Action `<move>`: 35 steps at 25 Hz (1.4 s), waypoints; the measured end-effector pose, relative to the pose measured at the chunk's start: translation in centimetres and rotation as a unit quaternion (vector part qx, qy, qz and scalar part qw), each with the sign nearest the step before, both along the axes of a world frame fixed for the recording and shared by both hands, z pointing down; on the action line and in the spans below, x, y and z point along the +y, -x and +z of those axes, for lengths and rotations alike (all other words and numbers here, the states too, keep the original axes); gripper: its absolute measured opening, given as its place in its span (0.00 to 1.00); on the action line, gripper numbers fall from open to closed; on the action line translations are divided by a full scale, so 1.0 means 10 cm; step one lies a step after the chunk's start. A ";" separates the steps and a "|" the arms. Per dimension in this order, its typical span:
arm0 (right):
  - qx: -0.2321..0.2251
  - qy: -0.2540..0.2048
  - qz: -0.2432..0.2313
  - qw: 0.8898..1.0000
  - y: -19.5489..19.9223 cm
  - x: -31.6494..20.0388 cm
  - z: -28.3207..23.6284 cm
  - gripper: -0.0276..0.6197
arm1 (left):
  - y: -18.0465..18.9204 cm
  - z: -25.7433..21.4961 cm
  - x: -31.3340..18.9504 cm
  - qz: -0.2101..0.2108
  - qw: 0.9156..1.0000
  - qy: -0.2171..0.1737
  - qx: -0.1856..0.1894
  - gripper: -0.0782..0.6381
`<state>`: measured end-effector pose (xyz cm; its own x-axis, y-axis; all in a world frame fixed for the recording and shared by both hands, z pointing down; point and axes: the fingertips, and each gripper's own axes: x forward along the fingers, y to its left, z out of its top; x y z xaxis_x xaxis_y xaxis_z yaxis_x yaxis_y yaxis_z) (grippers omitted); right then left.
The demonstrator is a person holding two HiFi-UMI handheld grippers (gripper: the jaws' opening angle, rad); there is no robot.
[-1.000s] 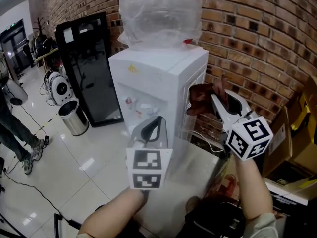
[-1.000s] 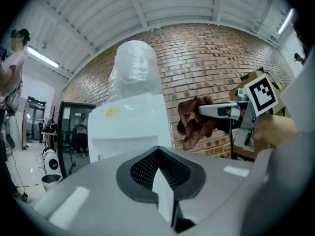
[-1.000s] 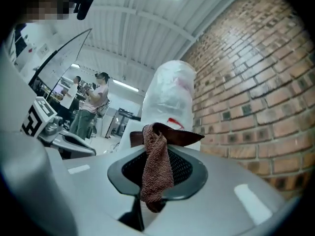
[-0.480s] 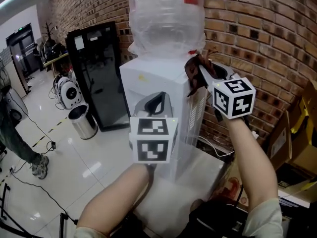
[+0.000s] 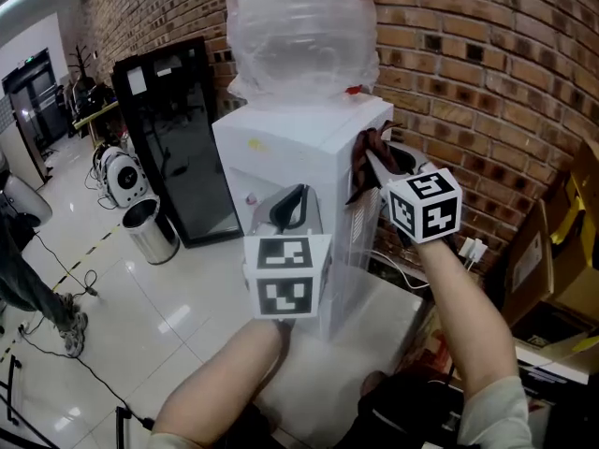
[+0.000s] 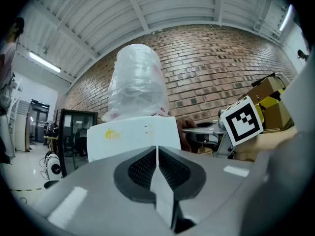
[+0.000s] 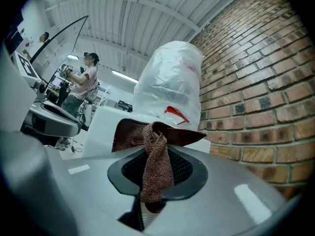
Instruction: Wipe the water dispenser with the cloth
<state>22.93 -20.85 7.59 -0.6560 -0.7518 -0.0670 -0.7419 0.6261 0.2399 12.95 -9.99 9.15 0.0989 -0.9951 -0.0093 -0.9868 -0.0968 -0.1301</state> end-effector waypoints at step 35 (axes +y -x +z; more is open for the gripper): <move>0.075 0.219 0.045 0.972 -0.01 -0.04 3.19 0.16 | 0.00 2.38 -0.04 0.052 0.994 0.092 -0.018 0.11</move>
